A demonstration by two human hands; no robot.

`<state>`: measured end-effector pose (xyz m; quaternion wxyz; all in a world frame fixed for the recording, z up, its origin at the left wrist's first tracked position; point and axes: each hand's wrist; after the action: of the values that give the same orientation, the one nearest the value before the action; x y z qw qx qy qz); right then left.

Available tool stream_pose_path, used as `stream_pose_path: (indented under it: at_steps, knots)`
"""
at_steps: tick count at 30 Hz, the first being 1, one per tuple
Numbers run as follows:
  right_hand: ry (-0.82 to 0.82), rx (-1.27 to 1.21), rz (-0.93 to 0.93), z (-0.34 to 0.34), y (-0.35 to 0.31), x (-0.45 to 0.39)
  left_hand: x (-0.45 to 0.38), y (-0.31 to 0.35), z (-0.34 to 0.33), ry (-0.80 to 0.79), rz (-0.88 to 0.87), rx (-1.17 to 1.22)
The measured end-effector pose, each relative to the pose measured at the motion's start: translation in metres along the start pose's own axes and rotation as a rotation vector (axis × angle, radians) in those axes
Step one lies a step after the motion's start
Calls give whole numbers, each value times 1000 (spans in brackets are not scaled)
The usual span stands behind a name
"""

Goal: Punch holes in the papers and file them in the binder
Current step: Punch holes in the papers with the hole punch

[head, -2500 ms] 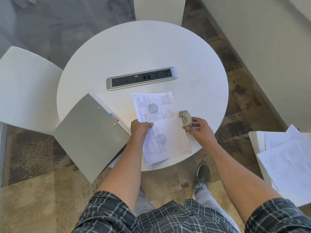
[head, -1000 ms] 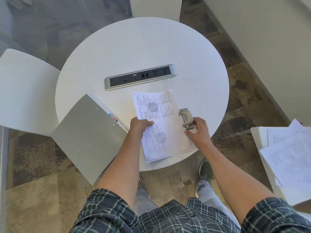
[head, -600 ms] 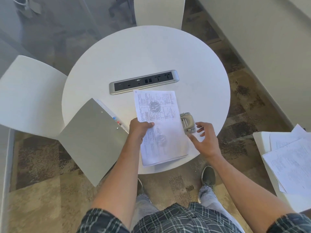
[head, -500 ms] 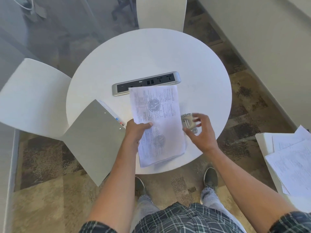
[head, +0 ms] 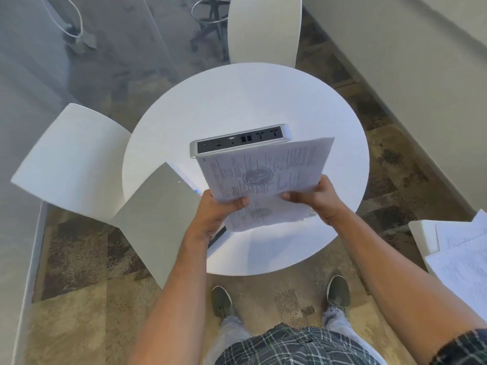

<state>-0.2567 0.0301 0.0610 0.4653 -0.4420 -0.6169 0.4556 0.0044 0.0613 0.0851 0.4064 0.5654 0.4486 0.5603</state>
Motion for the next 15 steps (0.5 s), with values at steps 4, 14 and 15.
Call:
stream_pose_path:
  at_steps: [4,14,15]
  knots:
    - [0,79,-117,3,36,15,7,-37,2,21,84,-49]
    - [89,64,-201,6,55,17,0,-52,-7,104,151,-90]
    - [89,59,-204,6,56,17,0,-52,-7,103,157,-94]
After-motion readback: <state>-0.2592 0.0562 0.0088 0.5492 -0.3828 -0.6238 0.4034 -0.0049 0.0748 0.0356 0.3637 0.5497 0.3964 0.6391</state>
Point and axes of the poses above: each hand's wrist, its own x-axis away from the middle knuckle, its own z-axis out of the back of the hand, y = z × x, and after that the axes turned 5 degrees about y, right-handed
